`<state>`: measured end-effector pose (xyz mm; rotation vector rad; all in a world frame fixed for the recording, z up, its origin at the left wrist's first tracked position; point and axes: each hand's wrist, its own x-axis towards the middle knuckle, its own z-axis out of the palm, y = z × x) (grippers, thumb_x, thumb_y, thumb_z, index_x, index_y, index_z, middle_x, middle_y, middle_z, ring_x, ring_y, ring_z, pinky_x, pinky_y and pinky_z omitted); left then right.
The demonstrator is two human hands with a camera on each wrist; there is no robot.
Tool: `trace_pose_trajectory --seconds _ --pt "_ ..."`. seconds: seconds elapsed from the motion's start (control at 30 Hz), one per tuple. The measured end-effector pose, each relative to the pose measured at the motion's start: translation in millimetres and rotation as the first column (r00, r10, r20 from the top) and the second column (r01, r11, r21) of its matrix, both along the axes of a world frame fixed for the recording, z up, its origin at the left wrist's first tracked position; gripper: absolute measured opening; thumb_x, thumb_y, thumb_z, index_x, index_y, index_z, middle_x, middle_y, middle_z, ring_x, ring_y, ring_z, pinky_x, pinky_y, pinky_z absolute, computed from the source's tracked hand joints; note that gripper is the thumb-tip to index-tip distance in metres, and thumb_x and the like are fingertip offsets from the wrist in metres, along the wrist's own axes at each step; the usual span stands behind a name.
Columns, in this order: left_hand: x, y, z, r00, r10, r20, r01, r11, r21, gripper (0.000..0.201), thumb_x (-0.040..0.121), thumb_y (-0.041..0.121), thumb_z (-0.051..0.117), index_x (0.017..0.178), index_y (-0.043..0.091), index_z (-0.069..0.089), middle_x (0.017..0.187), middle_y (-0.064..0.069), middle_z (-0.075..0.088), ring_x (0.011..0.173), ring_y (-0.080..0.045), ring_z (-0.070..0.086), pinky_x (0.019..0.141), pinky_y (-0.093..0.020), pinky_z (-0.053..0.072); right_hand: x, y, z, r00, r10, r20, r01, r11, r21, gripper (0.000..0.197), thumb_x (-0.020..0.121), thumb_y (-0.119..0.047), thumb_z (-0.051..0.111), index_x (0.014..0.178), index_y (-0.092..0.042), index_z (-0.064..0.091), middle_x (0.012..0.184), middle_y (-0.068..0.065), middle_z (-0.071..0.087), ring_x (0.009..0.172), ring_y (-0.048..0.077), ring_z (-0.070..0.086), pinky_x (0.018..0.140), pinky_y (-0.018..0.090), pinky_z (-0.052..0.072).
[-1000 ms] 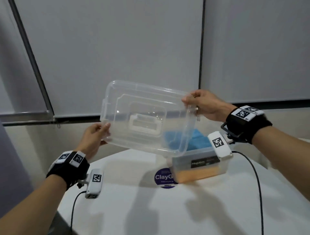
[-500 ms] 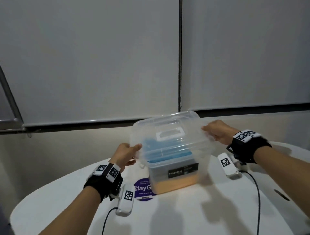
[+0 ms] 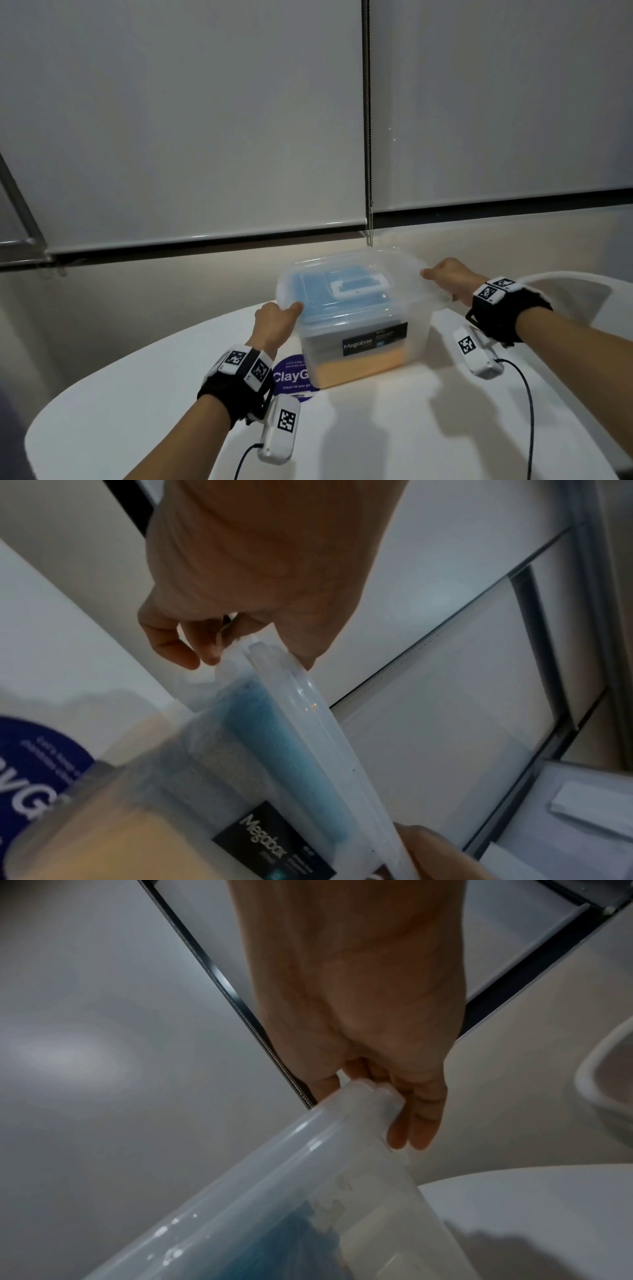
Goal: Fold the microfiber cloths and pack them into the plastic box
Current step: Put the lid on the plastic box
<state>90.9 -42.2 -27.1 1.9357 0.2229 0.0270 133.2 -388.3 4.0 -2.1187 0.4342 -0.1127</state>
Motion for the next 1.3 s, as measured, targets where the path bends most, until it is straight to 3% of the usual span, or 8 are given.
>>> trace_pose_trajectory --seconds 0.07,0.23,0.37,0.7,0.87,1.0,1.17,1.3 --pt "5 -2 -6 0.999 0.022 -0.029 -0.023 0.999 -0.043 0.075 0.067 0.067 0.063 0.113 0.008 0.062 0.113 -0.013 0.065 0.100 -0.033 0.063 0.082 -0.042 0.053 -2 -2 -2 1.000 0.024 0.002 -0.024 1.000 0.015 0.028 0.099 -0.022 0.060 0.097 0.005 0.062 0.086 0.018 0.066 0.062 0.026 0.059 0.053 0.026 0.042" --pt "-1 -14 -9 0.995 0.001 -0.098 -0.028 0.964 -0.266 0.042 0.094 0.040 0.058 0.122 0.008 0.051 0.116 -0.010 0.061 0.104 -0.025 0.057 0.081 -0.039 0.045 -3 -7 -4 0.998 0.041 0.040 -0.044 0.997 0.067 0.034 0.094 -0.023 0.068 0.097 0.012 0.066 0.086 0.025 0.071 0.065 0.030 0.065 0.058 0.032 0.048" --pt "-1 -1 -12 0.997 0.051 -0.059 -0.065 0.961 -0.268 0.037 0.096 0.036 0.054 0.119 0.007 0.051 0.114 -0.012 0.062 0.102 -0.027 0.058 0.080 -0.039 0.045 -9 -2 5 0.997 0.064 0.036 -0.066 0.996 0.053 0.038 0.083 -0.034 0.079 0.078 -0.004 0.058 0.069 0.012 0.064 0.061 0.028 0.064 0.059 0.035 0.054" --pt "0 45 8 0.994 -0.052 -0.101 0.036 0.988 -0.150 0.023 0.090 0.025 0.062 0.108 0.010 0.060 0.105 -0.012 0.066 0.097 -0.028 0.059 0.086 -0.042 0.047 -20 13 11 0.979 0.178 -0.101 -0.189 0.976 -0.112 0.046 0.080 -0.045 0.077 0.093 -0.003 0.063 0.079 0.013 0.067 0.061 0.025 0.062 0.058 0.031 0.053" --pt "26 37 13 0.996 0.047 -0.070 -0.047 0.999 0.008 0.039 0.096 0.028 0.059 0.122 -0.001 0.055 0.110 -0.018 0.065 0.093 -0.033 0.065 0.075 -0.040 0.057 -19 11 0 0.955 0.202 -0.218 -0.138 0.952 0.274 0.050 0.080 -0.037 0.079 0.118 -0.009 0.063 0.117 0.019 0.063 0.093 0.035 0.063 0.080 0.042 0.053" --pt "36 40 1 0.988 0.070 -0.140 -0.091 0.985 -0.146 0.038 0.092 0.033 0.065 0.114 0.002 0.061 0.099 -0.014 0.069 0.080 -0.027 0.066 0.063 -0.029 0.051 -22 11 -12 0.951 0.213 -0.222 -0.083 0.873 0.480 0.056 0.078 -0.036 0.080 0.124 -0.010 0.060 0.119 0.016 0.063 0.101 0.037 0.063 0.087 0.049 0.051" --pt "42 50 -7 0.951 -0.025 -0.307 -0.074 0.949 -0.306 0.064 0.069 0.049 0.079 0.120 0.015 0.061 0.113 -0.012 0.072 0.104 -0.037 0.066 0.098 -0.054 0.046 -23 13 -15 0.967 0.142 -0.212 0.014 0.801 0.599 0.061 0.065 -0.022 0.089 0.118 -0.008 0.061 0.111 0.018 0.063 0.094 0.036 0.064 0.076 0.052 0.058" --pt "49 57 -14 0.936 -0.113 -0.334 -0.024 0.925 -0.379 0.083 0.056 0.037 0.090 0.128 0.008 0.062 0.114 -0.019 0.072 0.092 -0.035 0.071 0.077 -0.047 0.058 -28 19 -7 0.973 0.106 -0.204 0.051 0.767 0.640 0.042 0.074 -0.012 0.084 0.111 -0.007 0.063 0.101 0.017 0.063 0.085 0.033 0.063 0.057 0.042 0.059"
